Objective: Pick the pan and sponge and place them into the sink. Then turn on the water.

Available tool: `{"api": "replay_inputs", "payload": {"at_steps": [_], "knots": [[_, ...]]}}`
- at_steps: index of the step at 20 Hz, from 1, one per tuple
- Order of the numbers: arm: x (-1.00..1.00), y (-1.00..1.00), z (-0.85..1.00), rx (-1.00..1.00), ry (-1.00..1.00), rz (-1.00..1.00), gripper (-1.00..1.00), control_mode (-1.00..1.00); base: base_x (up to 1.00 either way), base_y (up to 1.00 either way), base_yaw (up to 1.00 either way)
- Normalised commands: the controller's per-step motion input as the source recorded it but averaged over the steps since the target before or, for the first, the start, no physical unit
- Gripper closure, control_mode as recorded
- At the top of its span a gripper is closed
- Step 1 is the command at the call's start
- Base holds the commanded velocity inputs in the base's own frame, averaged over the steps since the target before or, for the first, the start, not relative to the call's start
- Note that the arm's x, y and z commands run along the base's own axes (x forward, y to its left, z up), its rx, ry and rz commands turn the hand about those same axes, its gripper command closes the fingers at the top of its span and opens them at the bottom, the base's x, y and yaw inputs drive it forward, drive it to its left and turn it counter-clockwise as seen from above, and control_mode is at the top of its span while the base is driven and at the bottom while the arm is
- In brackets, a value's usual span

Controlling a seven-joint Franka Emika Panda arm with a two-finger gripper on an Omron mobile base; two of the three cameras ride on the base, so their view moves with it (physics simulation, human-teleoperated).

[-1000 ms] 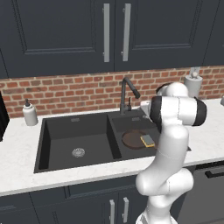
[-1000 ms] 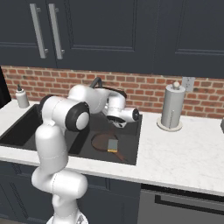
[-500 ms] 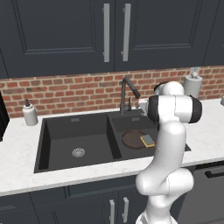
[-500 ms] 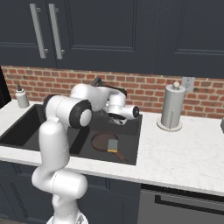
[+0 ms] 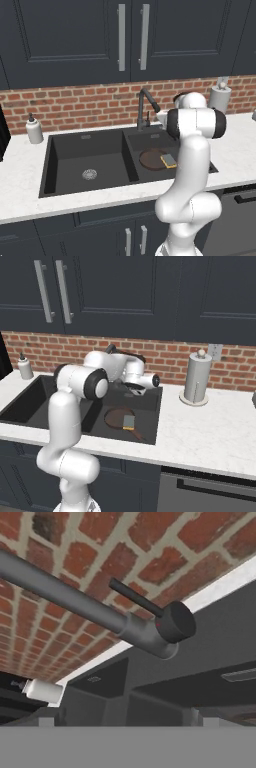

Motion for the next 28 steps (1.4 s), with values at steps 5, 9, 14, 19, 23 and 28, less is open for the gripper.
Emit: {"api": "replay_inputs", "payload": {"at_steps": [5,9,14,19,23,28], "knots": [[0.25,0.00,0.00,0.00,0.00,0.00,-1.00,-1.00,0.00,0.00,0.00],[0.19,0.07,0.00,0.00,0.00,0.00,-1.00,-1.00,0.00,0.00,0.00],[0.07,0.18,0.00,0.00,0.00,0.00,-1.00,-1.00,0.00,0.00,0.00],[0.04,0.10,0.00,0.00,0.00,0.00,-1.00,-1.00,0.00,0.00,0.00],[0.19,0.02,0.00,0.00,0.00,0.00,-1.00,-1.00,0.00,0.00,0.00],[0.22,0.00,0.00,0.00,0.01,0.00,-1.00,-1.00,0.00,0.00,0.00]]}}
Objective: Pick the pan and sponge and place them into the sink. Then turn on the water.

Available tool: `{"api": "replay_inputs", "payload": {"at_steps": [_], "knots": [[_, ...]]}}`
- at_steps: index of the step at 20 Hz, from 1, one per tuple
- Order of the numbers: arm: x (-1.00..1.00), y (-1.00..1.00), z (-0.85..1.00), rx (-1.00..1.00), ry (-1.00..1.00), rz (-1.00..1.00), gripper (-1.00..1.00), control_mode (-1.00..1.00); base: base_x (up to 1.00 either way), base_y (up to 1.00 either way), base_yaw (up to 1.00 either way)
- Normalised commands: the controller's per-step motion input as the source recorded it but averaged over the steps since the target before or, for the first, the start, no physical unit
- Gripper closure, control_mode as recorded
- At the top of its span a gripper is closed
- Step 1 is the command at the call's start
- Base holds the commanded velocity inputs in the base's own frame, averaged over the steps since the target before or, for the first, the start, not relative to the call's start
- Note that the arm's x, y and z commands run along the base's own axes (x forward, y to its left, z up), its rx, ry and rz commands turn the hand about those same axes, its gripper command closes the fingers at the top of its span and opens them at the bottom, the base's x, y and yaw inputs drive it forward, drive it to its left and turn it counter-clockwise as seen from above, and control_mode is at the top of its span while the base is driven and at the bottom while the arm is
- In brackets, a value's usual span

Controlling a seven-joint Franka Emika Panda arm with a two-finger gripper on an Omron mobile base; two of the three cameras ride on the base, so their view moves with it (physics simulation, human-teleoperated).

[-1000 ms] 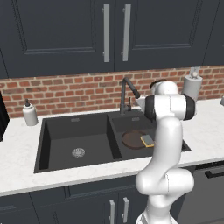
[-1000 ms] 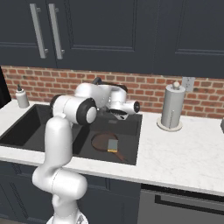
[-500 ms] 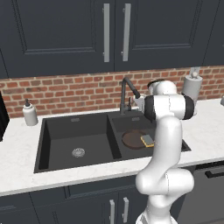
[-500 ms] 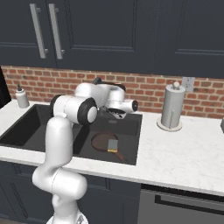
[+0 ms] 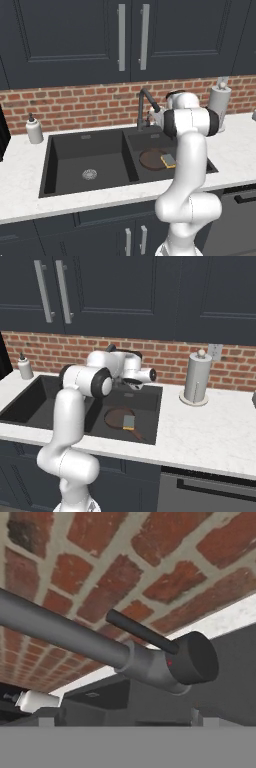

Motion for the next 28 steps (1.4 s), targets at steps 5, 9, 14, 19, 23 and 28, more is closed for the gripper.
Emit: {"api": "replay_inputs", "payload": {"at_steps": [5,9,14,19,23,28], "knots": [[0.23,0.00,-0.01,0.00,0.02,0.00,-1.00,-1.00,0.00,0.00,0.00],[0.20,0.00,-0.05,0.00,0.01,0.00,-1.00,-1.00,0.00,0.00,0.00],[0.18,0.00,-0.11,0.00,0.01,0.00,-1.00,-1.00,0.00,0.00,0.00],[0.15,0.00,-0.14,0.00,0.01,0.00,-1.00,-1.00,0.00,0.00,0.00],[0.12,0.00,-0.17,0.00,0.00,0.00,-1.00,-1.00,0.00,0.00,0.00],[0.15,0.00,-0.11,0.00,0.00,0.00,-1.00,-1.00,0.00,0.00,0.00]]}}
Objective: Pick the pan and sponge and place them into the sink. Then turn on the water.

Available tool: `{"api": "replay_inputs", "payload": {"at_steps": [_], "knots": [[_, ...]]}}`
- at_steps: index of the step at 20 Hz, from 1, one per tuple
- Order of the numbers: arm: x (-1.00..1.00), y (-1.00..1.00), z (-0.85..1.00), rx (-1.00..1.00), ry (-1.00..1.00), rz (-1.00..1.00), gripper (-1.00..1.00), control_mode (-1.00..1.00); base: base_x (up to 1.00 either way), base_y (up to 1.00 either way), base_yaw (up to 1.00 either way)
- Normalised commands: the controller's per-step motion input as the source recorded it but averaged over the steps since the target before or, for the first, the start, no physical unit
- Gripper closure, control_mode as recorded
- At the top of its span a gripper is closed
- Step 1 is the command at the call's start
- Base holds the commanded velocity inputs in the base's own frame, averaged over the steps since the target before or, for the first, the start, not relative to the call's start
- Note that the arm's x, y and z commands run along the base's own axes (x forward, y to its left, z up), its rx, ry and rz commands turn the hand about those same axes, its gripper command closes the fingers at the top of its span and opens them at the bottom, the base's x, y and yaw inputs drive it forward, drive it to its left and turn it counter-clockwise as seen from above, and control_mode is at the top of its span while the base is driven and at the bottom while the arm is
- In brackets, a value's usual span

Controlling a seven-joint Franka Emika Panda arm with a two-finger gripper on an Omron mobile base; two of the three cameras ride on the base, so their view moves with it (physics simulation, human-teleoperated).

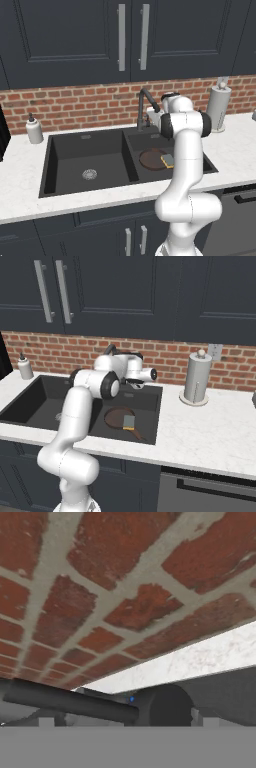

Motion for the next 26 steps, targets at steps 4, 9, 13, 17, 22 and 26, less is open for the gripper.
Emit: {"api": "replay_inputs", "payload": {"at_steps": [4,9,13,17,22,26], "knots": [[0.17,0.00,-0.11,0.00,0.00,0.00,-1.00,-1.00,0.00,0.00,0.00],[0.13,0.00,-0.09,0.00,0.00,0.00,-1.00,-1.00,0.00,0.00,0.00],[0.13,0.00,-0.07,0.02,0.00,0.00,-1.00,-1.00,0.00,0.00,0.00],[0.10,0.00,-0.02,0.00,0.00,0.00,-1.00,-1.00,0.00,0.00,0.00],[0.00,0.00,0.00,0.00,0.00,0.00,1.00,-1.00,0.00,0.00,0.00],[0.00,0.00,0.00,0.00,0.00,0.00,1.00,-1.00,0.00,0.00,0.00]]}}
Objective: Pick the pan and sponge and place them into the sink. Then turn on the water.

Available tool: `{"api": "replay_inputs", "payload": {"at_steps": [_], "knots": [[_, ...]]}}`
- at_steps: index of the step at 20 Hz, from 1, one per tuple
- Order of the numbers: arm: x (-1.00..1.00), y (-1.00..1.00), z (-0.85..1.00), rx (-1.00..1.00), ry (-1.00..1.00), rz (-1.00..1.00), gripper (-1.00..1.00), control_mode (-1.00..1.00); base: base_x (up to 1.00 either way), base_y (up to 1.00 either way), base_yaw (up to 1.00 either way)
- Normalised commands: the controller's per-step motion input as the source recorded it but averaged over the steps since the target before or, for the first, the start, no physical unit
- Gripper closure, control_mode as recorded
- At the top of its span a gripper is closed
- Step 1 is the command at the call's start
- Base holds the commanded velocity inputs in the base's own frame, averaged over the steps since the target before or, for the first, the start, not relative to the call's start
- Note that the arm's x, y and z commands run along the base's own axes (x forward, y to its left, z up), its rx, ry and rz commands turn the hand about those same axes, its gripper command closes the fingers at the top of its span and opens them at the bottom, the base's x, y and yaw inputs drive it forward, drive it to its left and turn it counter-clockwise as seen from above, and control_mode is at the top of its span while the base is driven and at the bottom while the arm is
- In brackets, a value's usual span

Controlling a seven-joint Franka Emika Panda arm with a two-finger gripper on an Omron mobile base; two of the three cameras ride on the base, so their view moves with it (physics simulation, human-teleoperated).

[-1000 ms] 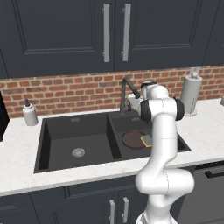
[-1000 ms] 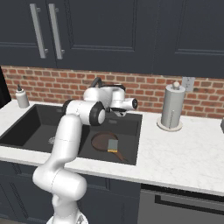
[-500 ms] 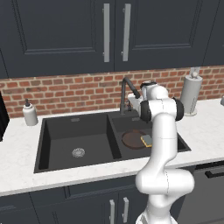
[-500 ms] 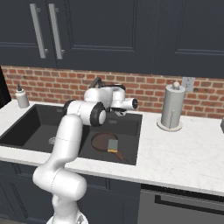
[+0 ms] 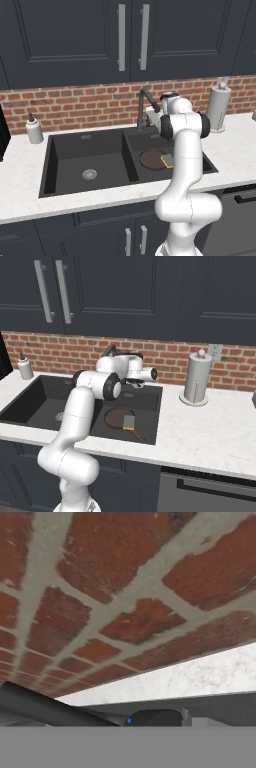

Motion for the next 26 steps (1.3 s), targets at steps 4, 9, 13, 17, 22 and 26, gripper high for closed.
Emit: {"api": "replay_inputs", "payload": {"at_steps": [4,9,13,17,22,26], "knots": [[0.00,0.00,0.00,0.00,0.00,0.00,1.00,-1.00,0.00,0.00,0.00],[0.01,0.00,0.00,0.05,0.00,0.00,1.00,-1.00,0.00,0.00,0.00],[0.09,0.00,0.00,0.20,0.00,0.00,1.00,-1.00,0.00,0.00,0.00],[0.12,0.00,0.00,0.25,0.01,-0.01,1.00,-1.00,0.00,0.00,0.00],[0.15,-0.01,0.00,0.26,0.05,-0.05,1.00,-1.00,0.00,0.00,0.00],[0.05,0.00,0.00,0.20,0.06,-0.04,1.00,-1.00,0.00,0.00,0.00]]}}
